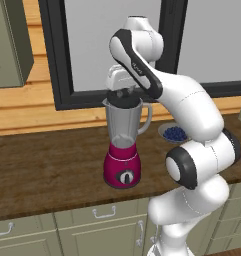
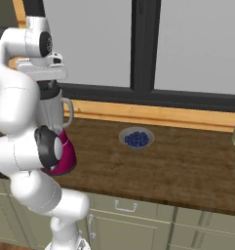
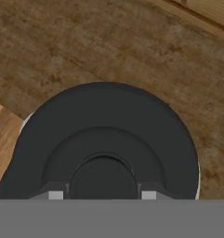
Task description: Close the lid blender by securely placing the lid on top.
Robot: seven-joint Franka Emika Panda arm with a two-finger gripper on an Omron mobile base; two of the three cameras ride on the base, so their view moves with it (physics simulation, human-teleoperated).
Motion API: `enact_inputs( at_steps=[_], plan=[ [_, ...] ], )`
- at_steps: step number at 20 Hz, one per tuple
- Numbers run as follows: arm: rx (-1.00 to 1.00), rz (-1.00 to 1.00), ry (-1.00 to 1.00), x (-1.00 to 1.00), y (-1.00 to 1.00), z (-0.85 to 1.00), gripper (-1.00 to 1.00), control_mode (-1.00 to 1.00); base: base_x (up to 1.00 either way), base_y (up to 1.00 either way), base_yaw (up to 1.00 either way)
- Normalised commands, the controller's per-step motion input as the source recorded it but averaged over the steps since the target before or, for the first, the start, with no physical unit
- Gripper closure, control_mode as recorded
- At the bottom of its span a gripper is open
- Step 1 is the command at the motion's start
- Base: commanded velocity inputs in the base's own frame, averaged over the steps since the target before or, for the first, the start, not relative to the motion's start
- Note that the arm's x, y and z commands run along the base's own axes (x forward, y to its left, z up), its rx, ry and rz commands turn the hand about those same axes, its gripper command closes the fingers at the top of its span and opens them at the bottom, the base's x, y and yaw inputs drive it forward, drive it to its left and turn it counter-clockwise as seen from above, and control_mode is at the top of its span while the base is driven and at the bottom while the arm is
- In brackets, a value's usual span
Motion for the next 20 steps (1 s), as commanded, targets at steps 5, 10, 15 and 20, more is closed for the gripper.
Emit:
enact_inputs(
  at_steps=[5,10,15,20],
  plan=[
    [-0.01,0.00,0.02,-0.06,-0.01,0.00,1.00,-1.00,0.00,0.00,0.00],
    [-0.04,0.00,0.00,-0.27,-0.04,0.00,1.00,-1.00,0.00,0.00,0.00],
    [-0.07,0.00,0.01,-0.09,0.00,-0.02,1.00,-1.00,0.00,0.00,0.00],
    [-0.10,0.00,0.08,0.00,0.00,-0.41,1.00,-1.00,0.00,0.00,0.00]
  ],
)
